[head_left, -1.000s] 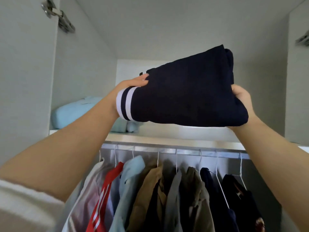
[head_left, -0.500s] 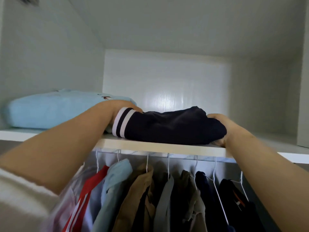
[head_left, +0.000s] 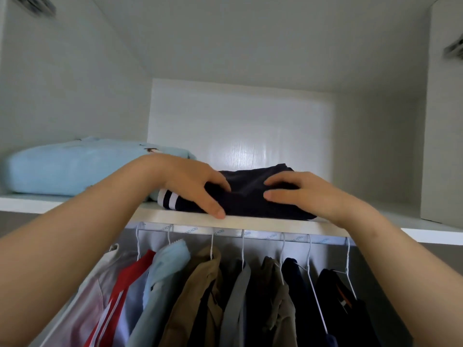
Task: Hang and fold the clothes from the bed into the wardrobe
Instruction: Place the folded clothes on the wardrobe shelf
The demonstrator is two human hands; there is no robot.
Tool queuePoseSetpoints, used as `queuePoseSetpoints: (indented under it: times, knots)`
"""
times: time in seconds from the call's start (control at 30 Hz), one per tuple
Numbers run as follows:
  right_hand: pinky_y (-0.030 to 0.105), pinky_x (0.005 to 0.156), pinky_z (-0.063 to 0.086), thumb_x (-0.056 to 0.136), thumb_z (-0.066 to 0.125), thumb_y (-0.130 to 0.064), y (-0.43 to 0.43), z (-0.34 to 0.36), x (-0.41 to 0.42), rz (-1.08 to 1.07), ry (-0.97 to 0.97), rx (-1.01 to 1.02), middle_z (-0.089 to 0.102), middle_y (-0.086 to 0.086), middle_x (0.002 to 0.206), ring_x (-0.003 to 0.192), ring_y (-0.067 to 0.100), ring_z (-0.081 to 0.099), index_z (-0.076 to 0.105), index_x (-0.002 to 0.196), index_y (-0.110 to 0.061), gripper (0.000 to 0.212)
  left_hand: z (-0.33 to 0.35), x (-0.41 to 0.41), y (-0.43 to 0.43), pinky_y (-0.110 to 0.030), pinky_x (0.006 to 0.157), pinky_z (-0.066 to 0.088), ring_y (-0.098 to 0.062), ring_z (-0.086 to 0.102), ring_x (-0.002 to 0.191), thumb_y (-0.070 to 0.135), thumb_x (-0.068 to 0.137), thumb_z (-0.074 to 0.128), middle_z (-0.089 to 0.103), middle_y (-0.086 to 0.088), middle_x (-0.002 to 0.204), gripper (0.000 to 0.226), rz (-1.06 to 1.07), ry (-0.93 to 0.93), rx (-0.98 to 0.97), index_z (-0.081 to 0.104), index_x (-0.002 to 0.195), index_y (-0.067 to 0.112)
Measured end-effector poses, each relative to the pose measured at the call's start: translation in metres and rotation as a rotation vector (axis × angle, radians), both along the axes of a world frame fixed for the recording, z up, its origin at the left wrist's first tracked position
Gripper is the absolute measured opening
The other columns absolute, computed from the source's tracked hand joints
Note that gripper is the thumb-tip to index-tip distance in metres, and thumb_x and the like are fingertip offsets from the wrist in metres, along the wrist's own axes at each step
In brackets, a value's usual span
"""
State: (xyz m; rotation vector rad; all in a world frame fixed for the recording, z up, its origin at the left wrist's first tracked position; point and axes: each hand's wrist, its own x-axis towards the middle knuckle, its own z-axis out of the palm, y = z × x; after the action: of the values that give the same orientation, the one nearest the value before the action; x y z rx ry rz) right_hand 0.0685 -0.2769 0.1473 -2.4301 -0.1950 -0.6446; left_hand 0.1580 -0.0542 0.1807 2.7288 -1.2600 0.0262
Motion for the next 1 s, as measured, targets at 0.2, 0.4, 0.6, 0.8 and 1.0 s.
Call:
queuePoseSetpoints:
  times: [0.2, 0.4, 0.6, 0.8, 1.0]
  knots:
    - [0.016, 0.08, 0.048, 0.077, 0.072, -0.033, -0.013, -0.007, -0.006, 0.028, 0.031, 0.09, 0.071, -0.017, 0.09, 0.088, 0.002, 0.066, 0.07, 0.085, -0.038, 0.011, -0.009, 0.007, -0.012, -0.004, 0.081, 0.044, 0.009, 0.057, 0.096, 0.02, 0.086, 0.065, 0.06, 0.021, 0.113, 0.044, -0.189, 0.004, -0.194, 0.054, 0.127, 0.029]
    - [0.033, 0.093, 0.044, 0.092, 0.053, -0.034, -0.008, -0.011, 0.024, -0.273, 0.056, -0.156, 0.066, -0.004, 0.105, 0.1, 0.017, 0.058, 0.063, 0.103, -0.032, 0.016, -0.032, 0.027, -0.035, -0.029, 0.099, 0.035, -0.017, 0.045, 0.125, 0.041, 0.095, 0.046, 0.045, 0.005, 0.142, 0.05, 0.024, -0.379, -0.12, 0.034, 0.142, 0.032]
    - [0.016, 0.068, 0.037, 0.094, 0.047, -0.031, 0.016, -0.01, 0.044, -0.188, 0.111, -0.195, 0.066, -0.001, 0.106, 0.086, 0.011, 0.054, 0.062, 0.11, -0.029, 0.022, -0.039, 0.04, -0.011, -0.027, 0.086, 0.039, -0.018, 0.051, 0.113, 0.046, 0.093, 0.038, 0.054, 0.002, 0.131, 0.046, 0.168, -0.403, -0.111, 0.04, 0.136, 0.033]
    - [0.027, 0.088, 0.037, 0.092, 0.042, -0.051, 0.017, -0.012, 0.045, -0.146, 0.13, -0.065, 0.06, -0.013, 0.103, 0.099, 0.011, 0.053, 0.06, 0.103, -0.038, 0.025, -0.04, 0.036, -0.005, -0.029, 0.094, 0.033, -0.019, 0.045, 0.123, 0.042, 0.1, 0.019, 0.053, 0.001, 0.133, 0.045, 0.166, -0.327, -0.169, 0.051, 0.128, 0.026]
    - [0.033, 0.085, 0.024, 0.095, 0.036, -0.03, 0.018, 0.001, 0.059, -0.453, -0.335, -0.35, 0.062, -0.006, 0.106, 0.107, 0.019, 0.048, 0.064, 0.105, -0.025, 0.03, -0.019, 0.047, -0.028, -0.031, 0.089, 0.042, -0.021, 0.056, 0.104, 0.031, 0.097, 0.035, 0.062, -0.005, 0.117, 0.036, 0.246, -0.347, -0.346, 0.063, 0.111, 0.013]
